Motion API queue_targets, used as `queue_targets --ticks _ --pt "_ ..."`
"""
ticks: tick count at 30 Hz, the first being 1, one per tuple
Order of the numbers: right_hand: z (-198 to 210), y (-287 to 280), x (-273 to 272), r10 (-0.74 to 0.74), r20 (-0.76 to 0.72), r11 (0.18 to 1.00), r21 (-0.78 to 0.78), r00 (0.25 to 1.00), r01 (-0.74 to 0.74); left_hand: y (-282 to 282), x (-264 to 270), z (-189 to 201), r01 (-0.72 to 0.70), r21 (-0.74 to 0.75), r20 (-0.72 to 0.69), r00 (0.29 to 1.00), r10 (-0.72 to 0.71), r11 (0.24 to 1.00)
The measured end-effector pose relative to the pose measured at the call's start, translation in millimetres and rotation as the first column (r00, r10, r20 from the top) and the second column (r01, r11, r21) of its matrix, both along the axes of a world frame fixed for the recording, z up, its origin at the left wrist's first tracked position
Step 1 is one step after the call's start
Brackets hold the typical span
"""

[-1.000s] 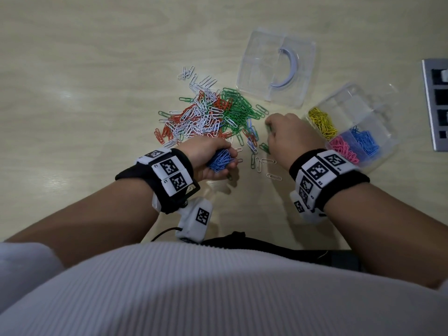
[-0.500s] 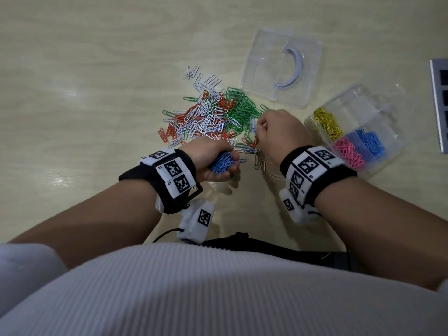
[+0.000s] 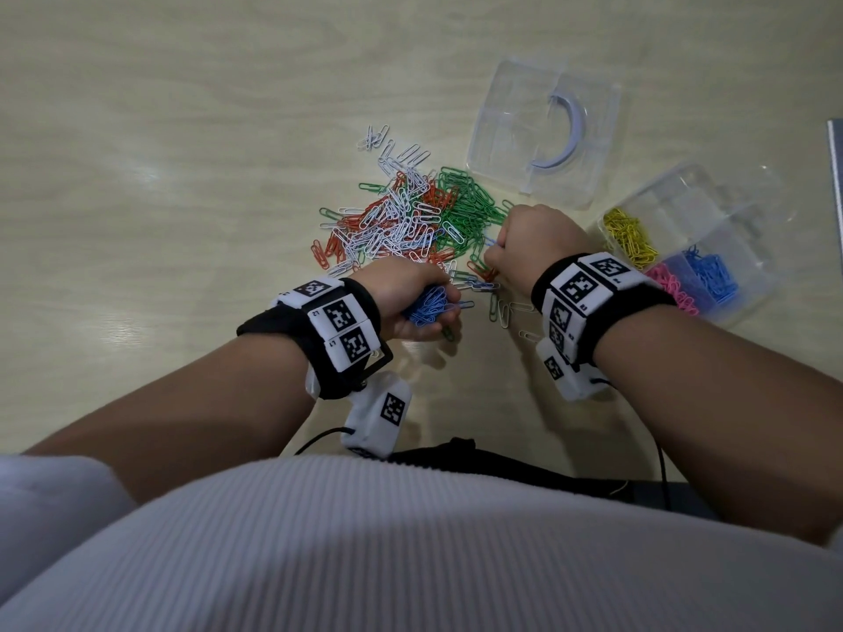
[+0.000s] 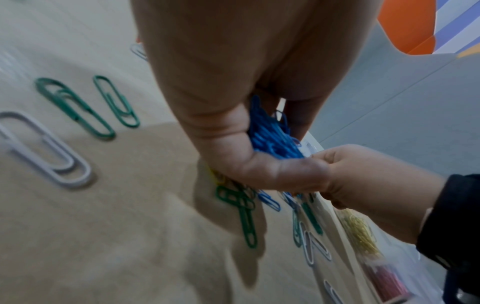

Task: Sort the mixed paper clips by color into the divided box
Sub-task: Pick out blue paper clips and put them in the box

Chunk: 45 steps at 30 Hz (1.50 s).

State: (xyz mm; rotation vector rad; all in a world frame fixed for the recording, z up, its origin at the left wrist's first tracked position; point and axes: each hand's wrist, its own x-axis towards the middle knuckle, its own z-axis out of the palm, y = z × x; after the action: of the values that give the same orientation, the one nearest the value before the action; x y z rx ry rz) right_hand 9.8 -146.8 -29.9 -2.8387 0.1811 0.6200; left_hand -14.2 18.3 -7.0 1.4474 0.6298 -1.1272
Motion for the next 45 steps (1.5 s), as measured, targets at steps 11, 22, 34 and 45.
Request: queue_targets --ticks 11,22,34,45 --pt "23.3 15.2 -37.2 0.31 0.161 0.834 0.428 0.937 -0.35 -8.1 4.0 -5.7 -0.053 -0.002 -0.004 0.999 0.053 0.999" --pt "1.6 -30.6 -32.8 0.06 0.117 0.992 0.107 0.991 -0.072 -9.8 1.7 -0.5 0.034 -0.075 -0.023 0.999 -0.036 0.997" --pt "-6.6 -27.3 -28.8 0.198 0.158 0.98 -0.068 0.967 -0.189 -5.0 0.0 0.1 0.042 -0.037 -0.015 0.999 -0.042 0.998" --pt "24.7 -2.3 -39.9 0.121 0.219 0.932 0.31 0.968 -0.187 -4.7 -0.1 -3.9 -0.006 -0.03 -0.024 1.0 0.005 1.0"
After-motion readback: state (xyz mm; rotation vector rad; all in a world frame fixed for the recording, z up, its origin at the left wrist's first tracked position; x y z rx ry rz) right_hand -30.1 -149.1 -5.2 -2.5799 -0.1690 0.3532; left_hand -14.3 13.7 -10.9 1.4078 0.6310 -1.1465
